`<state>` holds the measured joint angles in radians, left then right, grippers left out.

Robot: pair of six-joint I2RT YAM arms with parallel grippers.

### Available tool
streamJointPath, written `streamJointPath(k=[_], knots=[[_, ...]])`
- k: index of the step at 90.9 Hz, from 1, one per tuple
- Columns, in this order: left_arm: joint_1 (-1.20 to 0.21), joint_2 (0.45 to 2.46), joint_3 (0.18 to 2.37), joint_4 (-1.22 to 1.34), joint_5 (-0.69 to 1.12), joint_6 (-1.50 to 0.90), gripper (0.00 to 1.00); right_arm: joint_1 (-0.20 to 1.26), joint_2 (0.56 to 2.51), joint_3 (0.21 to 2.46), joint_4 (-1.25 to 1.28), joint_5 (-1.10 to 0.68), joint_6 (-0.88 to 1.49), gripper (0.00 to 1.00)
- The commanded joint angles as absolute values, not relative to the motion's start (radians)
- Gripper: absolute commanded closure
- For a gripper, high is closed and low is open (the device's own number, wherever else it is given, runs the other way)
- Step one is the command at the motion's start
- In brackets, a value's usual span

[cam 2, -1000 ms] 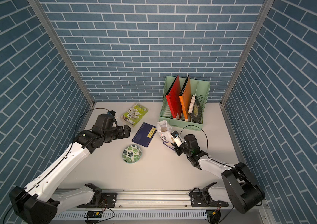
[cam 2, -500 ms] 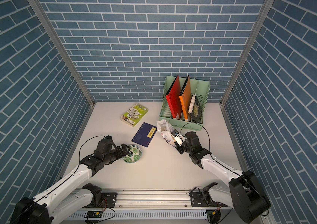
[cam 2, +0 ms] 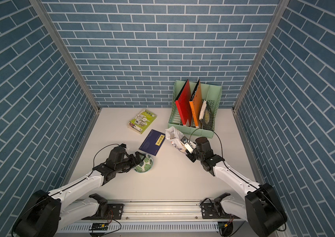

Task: Pour the oats into the breakfast bowl
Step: Move the bowl to the center of the board.

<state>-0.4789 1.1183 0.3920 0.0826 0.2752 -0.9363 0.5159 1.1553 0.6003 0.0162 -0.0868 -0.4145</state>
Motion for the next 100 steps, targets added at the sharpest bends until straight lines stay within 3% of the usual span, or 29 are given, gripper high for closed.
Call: streamJointPath(k=[1,29,50,88,100], knots=[[-0.521,1.151,0.395,0.181,0.275,-0.983,0.01,0.514,1.1,0.683,0.032,-0.053,-0.479,1.0],[-0.649,1.305,0.449,0.322,0.225,-1.007,0.0,0.542,1.025,0.695,-0.079,0.048,-0.578,1.0],[-0.646,1.243,0.496,0.217,0.143,-0.935,0.0,0.619,1.034,0.758,-0.196,0.152,-0.678,1.0],[-0.444,0.997,0.485,-0.035,-0.006,-0.823,0.01,0.81,1.164,1.031,-0.637,0.275,-0.829,1.0],[-0.392,0.971,0.508,-0.095,-0.047,-0.766,0.0,0.868,1.243,1.117,-0.748,0.403,-0.83,1.0]])
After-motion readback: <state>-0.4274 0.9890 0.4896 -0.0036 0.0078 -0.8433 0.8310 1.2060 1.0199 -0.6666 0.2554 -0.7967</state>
